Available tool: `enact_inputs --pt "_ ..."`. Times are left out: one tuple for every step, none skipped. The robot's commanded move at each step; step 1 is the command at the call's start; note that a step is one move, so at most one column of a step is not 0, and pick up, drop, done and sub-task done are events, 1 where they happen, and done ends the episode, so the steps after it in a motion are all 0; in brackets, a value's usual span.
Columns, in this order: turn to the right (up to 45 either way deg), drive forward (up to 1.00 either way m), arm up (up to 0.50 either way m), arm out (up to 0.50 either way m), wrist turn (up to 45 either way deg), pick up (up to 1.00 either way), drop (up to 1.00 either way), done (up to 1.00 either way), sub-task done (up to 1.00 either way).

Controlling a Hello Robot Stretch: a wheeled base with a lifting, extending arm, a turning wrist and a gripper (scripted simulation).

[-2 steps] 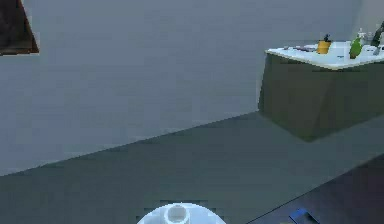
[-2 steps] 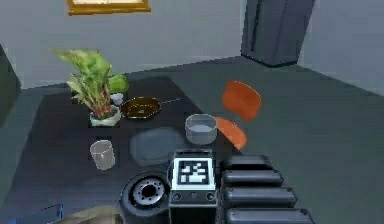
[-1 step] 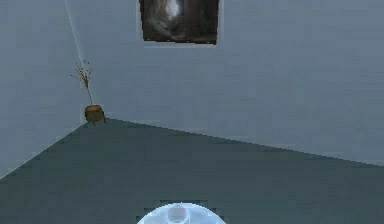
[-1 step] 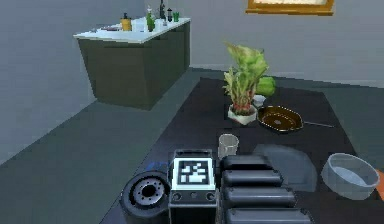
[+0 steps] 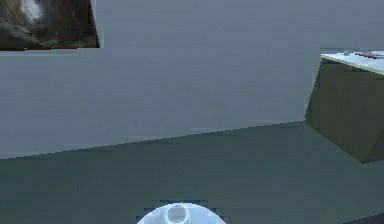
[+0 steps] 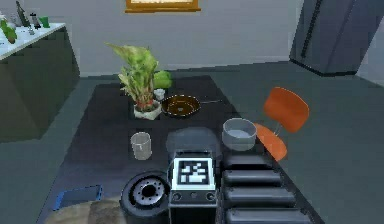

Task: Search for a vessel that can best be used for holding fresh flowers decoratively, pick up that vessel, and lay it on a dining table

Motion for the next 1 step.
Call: enact_inputs --pt "0.0 0.0 0.0 0.48 0.0 0.0 0.0 0.0 0.0"
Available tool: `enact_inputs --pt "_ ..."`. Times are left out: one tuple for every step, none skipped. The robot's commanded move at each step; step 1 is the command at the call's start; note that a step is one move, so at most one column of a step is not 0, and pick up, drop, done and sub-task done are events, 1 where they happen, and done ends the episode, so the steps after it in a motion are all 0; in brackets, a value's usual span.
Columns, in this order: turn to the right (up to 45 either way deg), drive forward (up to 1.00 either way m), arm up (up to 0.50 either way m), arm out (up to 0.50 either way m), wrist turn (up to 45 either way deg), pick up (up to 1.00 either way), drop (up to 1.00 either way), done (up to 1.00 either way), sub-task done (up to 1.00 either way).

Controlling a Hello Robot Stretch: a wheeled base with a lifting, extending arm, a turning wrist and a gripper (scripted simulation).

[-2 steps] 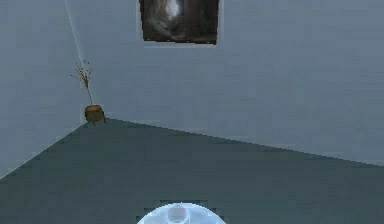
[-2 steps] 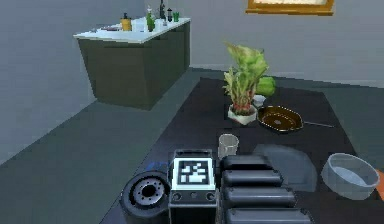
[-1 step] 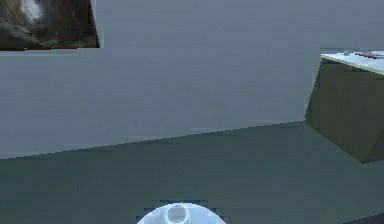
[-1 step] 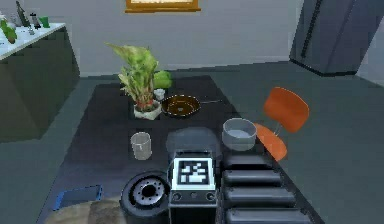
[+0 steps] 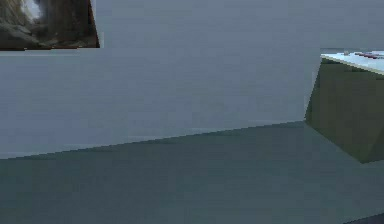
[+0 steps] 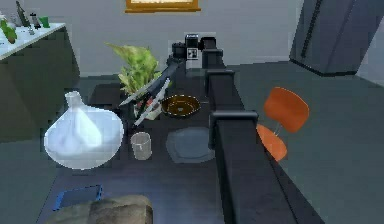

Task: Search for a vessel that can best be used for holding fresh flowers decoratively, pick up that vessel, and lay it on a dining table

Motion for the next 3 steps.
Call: enact_inputs --pt "0.0 0.0 0.0 0.0 45.0 0.0 0.0 0.0 0.0" --pt "0.0 0.0 0.0 0.0 45.0 0.0 0.0 0.0 0.0" --pt "0.0 0.0 0.0 0.0 36.0 0.0 0.0 0.0 0.0"
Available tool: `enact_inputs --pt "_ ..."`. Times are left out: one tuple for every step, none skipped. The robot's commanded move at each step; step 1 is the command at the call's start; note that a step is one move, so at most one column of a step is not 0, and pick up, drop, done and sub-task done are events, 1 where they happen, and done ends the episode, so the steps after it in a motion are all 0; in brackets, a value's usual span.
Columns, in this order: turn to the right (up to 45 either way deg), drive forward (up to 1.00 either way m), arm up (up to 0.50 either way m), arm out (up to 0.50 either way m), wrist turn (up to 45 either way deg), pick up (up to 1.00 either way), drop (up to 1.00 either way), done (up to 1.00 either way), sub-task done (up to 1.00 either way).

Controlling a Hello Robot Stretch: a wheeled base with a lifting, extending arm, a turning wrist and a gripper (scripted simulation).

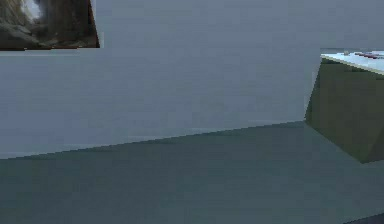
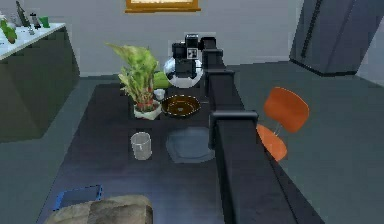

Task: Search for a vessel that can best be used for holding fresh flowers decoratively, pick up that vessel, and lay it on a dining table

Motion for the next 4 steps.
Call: enact_inputs --pt "0.0 0.0 -0.02 0.0 0.0 0.0 0.0 0.0 0.0" --pt "0.0 0.0 -0.32 0.0 0.0 0.0 0.0 0.0 0.0" --pt "0.0 0.0 0.0 0.0 0.0 0.0 1.0 0.0 0.0" --pt "0.0 0.0 0.02 0.0 0.0 0.0 0.0 0.0 0.0"
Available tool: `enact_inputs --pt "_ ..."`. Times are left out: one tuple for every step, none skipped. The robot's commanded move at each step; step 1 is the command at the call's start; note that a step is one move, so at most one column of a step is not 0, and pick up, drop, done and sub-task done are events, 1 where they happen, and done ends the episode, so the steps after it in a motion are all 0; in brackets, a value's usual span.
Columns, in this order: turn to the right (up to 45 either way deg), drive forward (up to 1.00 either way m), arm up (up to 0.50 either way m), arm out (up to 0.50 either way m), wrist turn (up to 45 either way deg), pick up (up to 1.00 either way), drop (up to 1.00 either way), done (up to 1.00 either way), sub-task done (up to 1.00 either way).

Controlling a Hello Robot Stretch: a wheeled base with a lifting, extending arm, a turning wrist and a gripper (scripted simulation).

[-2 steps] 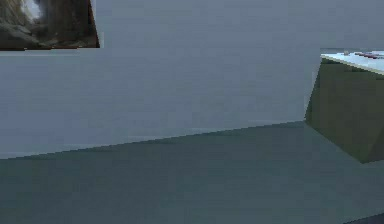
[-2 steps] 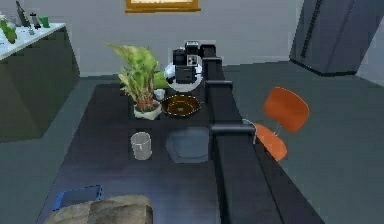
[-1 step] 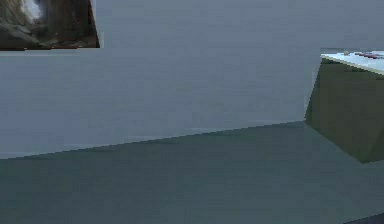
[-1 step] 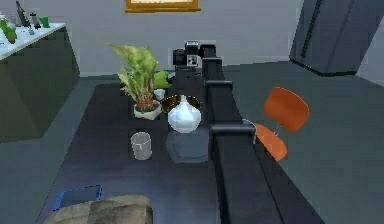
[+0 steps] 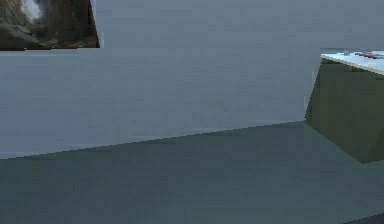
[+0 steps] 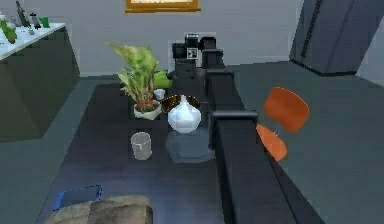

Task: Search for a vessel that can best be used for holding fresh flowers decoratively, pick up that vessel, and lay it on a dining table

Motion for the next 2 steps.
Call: enact_inputs --pt "0.0 0.0 0.0 -0.08 0.0 0.0 0.0 0.0 0.0" --pt "0.0 0.0 0.0 0.0 0.0 0.0 0.0 1.0 0.0"
